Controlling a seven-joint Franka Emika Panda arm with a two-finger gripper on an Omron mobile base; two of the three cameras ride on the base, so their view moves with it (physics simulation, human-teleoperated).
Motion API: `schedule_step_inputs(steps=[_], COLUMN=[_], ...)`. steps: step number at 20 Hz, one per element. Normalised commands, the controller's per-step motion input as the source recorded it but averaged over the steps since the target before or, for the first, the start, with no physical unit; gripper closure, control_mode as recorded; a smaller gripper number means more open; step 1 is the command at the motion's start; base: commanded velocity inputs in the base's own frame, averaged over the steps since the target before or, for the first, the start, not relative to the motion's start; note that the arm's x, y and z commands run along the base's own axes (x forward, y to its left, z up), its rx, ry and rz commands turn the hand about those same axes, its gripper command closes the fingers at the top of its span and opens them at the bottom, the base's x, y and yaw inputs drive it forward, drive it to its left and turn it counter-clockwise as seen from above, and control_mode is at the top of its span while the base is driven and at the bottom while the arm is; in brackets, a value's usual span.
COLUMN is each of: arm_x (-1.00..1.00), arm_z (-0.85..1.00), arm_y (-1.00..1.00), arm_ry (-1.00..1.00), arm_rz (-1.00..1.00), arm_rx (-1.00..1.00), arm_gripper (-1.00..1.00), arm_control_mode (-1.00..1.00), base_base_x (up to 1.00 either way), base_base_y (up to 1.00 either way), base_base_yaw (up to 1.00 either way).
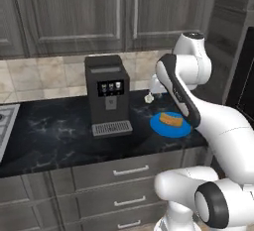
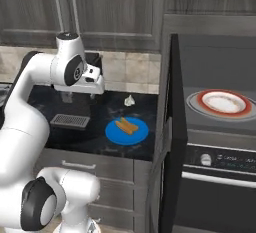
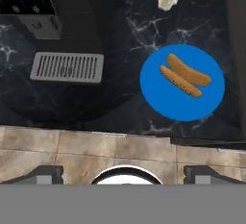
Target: Pick the hotdog bun from the counter and place it in the microwave.
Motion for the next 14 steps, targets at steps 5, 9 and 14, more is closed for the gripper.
schedule_step_inputs(steps=[5,9,14], arm_x=[0.0,-0.04,-0.05], arm_z=[0.0,-0.18,-0.77], arm_y=[0.0,-0.03,-0.34], arm_ry=[0.0,0.02,0.01], arm_rz=[0.0,0.01,0.0], arm_rx=[0.0,-0.04,-0.17], arm_gripper=[-1.0,-1.0,-1.0], arm_control_mode=[1.0,-1.0,-1.0], base_base_x=[0.79,0.04,0.0], base_base_y=[0.0,0.0,0.0], base_base_yaw=[0.0,0.02,0.0])
